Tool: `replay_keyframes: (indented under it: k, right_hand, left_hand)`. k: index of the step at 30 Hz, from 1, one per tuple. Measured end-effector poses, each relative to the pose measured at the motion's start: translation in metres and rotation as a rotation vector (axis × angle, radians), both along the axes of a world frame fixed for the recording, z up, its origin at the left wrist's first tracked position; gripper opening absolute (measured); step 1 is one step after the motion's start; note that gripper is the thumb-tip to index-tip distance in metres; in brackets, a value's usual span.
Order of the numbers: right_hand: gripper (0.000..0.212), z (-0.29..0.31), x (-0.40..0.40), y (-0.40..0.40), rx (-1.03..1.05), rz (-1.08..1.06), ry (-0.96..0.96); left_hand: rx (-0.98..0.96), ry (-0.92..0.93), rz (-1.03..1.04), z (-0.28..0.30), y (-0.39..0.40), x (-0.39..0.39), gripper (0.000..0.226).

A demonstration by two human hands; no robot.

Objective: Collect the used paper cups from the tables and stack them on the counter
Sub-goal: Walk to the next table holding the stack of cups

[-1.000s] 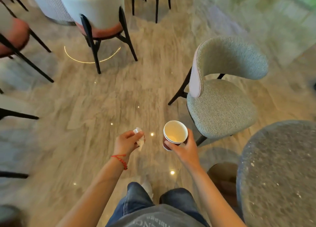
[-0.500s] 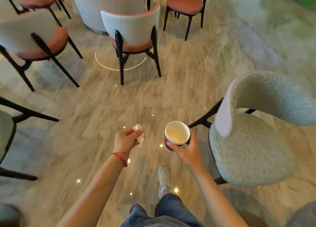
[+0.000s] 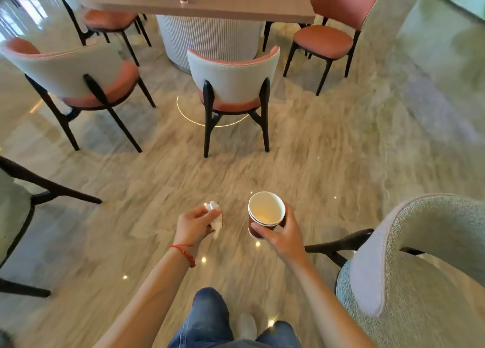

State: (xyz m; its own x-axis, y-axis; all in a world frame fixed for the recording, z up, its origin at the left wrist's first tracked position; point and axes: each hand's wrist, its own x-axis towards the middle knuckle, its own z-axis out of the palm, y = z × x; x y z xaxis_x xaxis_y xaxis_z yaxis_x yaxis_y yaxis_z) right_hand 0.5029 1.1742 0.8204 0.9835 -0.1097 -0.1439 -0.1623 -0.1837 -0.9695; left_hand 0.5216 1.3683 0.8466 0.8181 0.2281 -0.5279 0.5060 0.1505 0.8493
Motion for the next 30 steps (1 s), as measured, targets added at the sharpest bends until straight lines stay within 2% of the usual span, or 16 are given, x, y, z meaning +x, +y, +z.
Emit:
replay_keyframes:
  k: [8, 19, 30]
  right_hand:
    - [0.057, -0.007, 0.116, 0.030, -0.010, 0.067, 0.000]
    - [0.062, 0.004, 0.298, 0.101, -0.001, 0.032, 0.005]
    - [0.054, -0.003, 0.453, 0.167, -0.071, 0.141, 0.025]
  left_hand:
    - [0.002, 0.007, 0.048, -0.010, 0.028, 0.110, 0.011]
    - [-0.075, 0.046, 0.149, -0.002, 0.104, 0.277, 0.018]
    - [-0.089, 0.053, 0.237, -0.019, 0.167, 0.422, 0.011]
